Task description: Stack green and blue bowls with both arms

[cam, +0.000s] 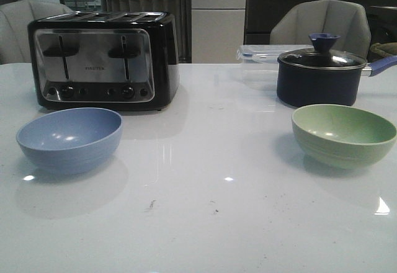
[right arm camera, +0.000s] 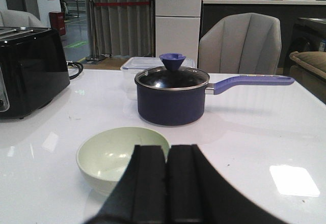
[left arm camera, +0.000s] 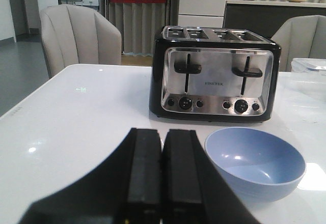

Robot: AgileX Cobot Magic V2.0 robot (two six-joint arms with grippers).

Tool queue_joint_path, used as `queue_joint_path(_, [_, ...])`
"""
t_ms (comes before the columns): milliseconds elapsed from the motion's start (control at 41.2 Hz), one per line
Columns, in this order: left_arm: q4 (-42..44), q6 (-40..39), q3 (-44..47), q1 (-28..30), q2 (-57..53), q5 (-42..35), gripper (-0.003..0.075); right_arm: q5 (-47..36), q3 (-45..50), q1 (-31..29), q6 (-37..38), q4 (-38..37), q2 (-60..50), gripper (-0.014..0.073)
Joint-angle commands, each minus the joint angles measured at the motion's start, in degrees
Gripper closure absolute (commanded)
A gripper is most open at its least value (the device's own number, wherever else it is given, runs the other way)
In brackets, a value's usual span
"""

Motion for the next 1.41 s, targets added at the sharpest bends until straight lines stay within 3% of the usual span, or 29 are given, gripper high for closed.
queue_joint_path(0, [-0.1, -0.5, 0.3, 0.0, -1.1, -5.3, 0.0627, -5.1, -0.1, -0.3, -0.1, -0.6, -1.1, 0.0538])
queue_joint_path(776, [-0.1, -0.5, 0.3, 0.0, -1.1, -5.5, 0.0627, -5.9, -0.1, -0.3, -0.1, -0.6, -1.1, 0.0538])
queue_joint_path(945, [-0.2, -0.4, -0.6, -0.1, -1.1, -11.2, 0.0627, -5.2, -1.2, -0.3, -0.1, -0.6, -1.1, 0.0538])
queue_joint_path(1164, [-0.2, -0.4, -11.5, -0.1, -0.5, -8.2, 0.0627, 1.5, -12.7, -0.3, -0.1, -0.6, -0.3, 0.0538])
queue_joint_path(1382, [1.0, -0.2, -29.9, -0.1, 8.1, 4.9, 0.0627, 14.0, -30.4, -0.3, -0.1, -0.7, 9.7, 0.0538])
